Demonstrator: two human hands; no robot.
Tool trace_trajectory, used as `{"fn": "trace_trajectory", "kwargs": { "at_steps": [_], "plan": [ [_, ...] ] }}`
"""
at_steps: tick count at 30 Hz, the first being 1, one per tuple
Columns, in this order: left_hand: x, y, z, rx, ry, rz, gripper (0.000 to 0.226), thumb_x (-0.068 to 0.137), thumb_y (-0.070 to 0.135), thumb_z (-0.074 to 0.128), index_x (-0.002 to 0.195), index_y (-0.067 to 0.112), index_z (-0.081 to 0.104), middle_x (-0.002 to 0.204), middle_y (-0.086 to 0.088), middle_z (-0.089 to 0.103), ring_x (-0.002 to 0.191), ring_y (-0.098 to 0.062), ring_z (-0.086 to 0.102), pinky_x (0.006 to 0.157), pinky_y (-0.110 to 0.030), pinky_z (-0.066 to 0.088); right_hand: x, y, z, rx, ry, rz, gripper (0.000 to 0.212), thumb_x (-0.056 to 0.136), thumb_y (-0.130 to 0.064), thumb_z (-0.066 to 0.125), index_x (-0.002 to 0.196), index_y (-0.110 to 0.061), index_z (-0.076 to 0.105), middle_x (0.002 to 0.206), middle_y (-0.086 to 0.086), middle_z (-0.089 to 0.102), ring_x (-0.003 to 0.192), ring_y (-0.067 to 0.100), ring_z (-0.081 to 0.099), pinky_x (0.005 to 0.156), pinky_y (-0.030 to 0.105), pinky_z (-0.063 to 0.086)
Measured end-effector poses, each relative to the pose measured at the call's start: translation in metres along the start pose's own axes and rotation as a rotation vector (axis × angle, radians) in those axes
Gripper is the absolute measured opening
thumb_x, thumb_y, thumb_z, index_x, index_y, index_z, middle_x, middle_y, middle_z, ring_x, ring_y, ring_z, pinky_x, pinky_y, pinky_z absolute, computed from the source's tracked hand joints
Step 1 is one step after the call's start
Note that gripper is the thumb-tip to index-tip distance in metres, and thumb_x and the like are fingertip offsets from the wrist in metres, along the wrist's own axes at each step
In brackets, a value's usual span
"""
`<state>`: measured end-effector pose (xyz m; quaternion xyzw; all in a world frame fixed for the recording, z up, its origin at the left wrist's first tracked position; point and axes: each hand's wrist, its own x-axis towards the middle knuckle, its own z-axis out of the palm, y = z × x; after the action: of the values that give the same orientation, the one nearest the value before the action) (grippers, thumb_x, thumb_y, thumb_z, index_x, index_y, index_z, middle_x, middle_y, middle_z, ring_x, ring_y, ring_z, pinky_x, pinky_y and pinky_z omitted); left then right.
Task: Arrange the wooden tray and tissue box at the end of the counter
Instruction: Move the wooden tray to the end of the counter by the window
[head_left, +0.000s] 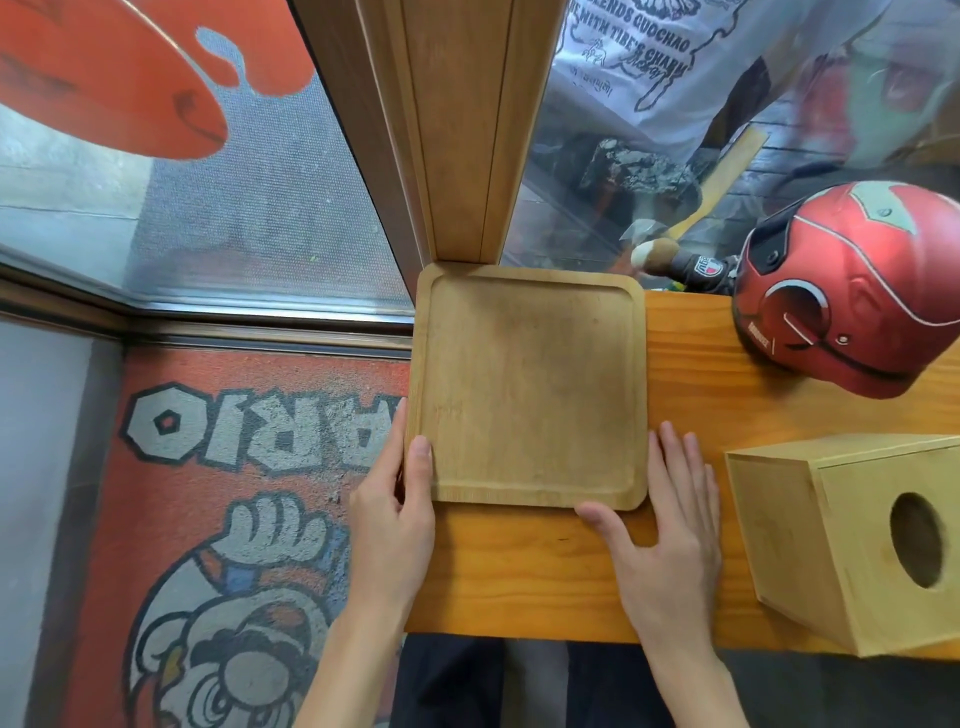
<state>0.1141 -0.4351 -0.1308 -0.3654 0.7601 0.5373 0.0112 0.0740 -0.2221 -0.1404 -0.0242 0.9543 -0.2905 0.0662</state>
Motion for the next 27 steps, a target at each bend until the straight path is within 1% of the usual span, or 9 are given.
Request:
{"fn": "trace_trajectory", "kwargs": {
  "at_steps": [4,9,11,13,16,19,21,23,27],
  "plan": [
    [-0.001,0.000,-0.001,0.042,0.029,0.027,0.049,0.104,0.035,0.043,0.150,0.018,0.042,0.103,0.035,0.052,0.086,0.028,0.054,0.080,0.002,0.040,0.000,-0.001,0.000,0.002,0.002,0.008,0.092,0.084,-0.077,0.041,0.154,-0.017,0.027,0.163,-0.001,0.029,0.155,0.007,0.012,0.126,0.024,0.001],
    [-0.002,0.000,-0.001,0.050,0.059,0.060,0.052,0.102,0.042,0.039,0.144,0.014,0.054,0.099,0.017,0.072,0.080,0.001,0.059,0.074,-0.013,0.047,0.002,0.002,-0.004,0.023,-0.016,-0.029,0.092,0.084,-0.075,0.043,0.153,-0.016,0.030,0.163,0.000,0.030,0.154,-0.002,0.006,0.126,0.022,0.001],
    [-0.002,0.000,-0.001,0.060,0.053,0.048,0.050,0.104,0.041,0.038,0.140,0.011,0.056,0.113,0.004,0.074,0.101,-0.015,0.066,0.087,-0.022,0.051,0.003,0.003,-0.003,0.028,-0.013,-0.019,0.091,0.083,-0.076,0.043,0.153,-0.017,0.031,0.163,-0.001,0.030,0.154,-0.004,0.006,0.126,0.022,0.001],
    [-0.003,0.003,-0.001,0.085,0.046,0.024,0.047,0.105,0.038,0.039,0.143,0.014,0.054,0.133,0.000,0.067,0.124,-0.013,0.060,0.104,-0.032,0.048,0.003,0.003,-0.003,0.033,-0.027,-0.004,0.091,0.083,-0.075,0.044,0.153,-0.019,0.030,0.163,-0.005,0.027,0.154,-0.003,0.006,0.126,0.023,0.001],
    [-0.003,0.009,0.000,0.138,0.032,0.002,0.045,0.106,0.037,0.037,0.148,0.022,0.048,0.144,0.003,0.060,0.133,-0.015,0.054,0.110,-0.037,0.044,0.002,0.000,-0.007,0.060,-0.071,0.014,0.089,0.084,-0.068,0.053,0.155,-0.021,0.028,0.165,-0.008,0.023,0.154,-0.003,0.004,0.126,0.025,0.000],
    [-0.008,0.024,0.011,0.270,0.085,-0.065,0.056,0.107,0.032,0.034,0.160,0.021,0.018,0.165,0.001,0.029,0.151,-0.019,0.028,0.122,-0.039,0.026,0.005,-0.010,-0.023,0.095,-0.186,0.059,0.084,0.087,-0.054,0.061,0.157,-0.026,0.023,0.165,-0.018,0.013,0.153,-0.007,-0.001,0.127,0.027,0.001],
    [-0.020,0.041,0.026,0.359,0.204,-0.007,0.067,0.105,0.023,0.039,0.161,0.017,0.003,0.170,-0.001,0.008,0.157,-0.019,0.005,0.127,-0.042,0.011,0.002,-0.020,-0.041,0.137,-0.191,0.062,0.069,0.094,-0.036,0.063,0.155,-0.026,0.031,0.160,-0.022,0.021,0.151,-0.007,0.014,0.126,0.030,0.017],
    [-0.039,0.060,0.048,0.359,0.288,0.104,0.070,0.103,0.019,0.043,0.161,0.015,0.003,0.169,0.002,0.002,0.156,-0.016,-0.004,0.127,-0.040,0.004,-0.004,-0.027,-0.067,0.183,-0.055,-0.003,0.051,0.096,-0.011,0.063,0.144,-0.020,0.053,0.150,-0.014,0.047,0.137,0.005,0.051,0.111,0.031,0.044],
    [-0.085,0.087,0.103,0.153,0.158,0.174,0.056,0.104,0.026,0.039,0.158,0.022,0.024,0.162,0.016,0.014,0.155,-0.006,0.010,0.124,-0.026,0.013,-0.014,-0.016,-0.130,0.153,0.259,-0.219,0.033,0.090,0.008,0.060,0.112,-0.013,0.074,0.112,0.000,0.073,0.104,0.013,0.070,0.091,0.024,0.055]
  ]
}}
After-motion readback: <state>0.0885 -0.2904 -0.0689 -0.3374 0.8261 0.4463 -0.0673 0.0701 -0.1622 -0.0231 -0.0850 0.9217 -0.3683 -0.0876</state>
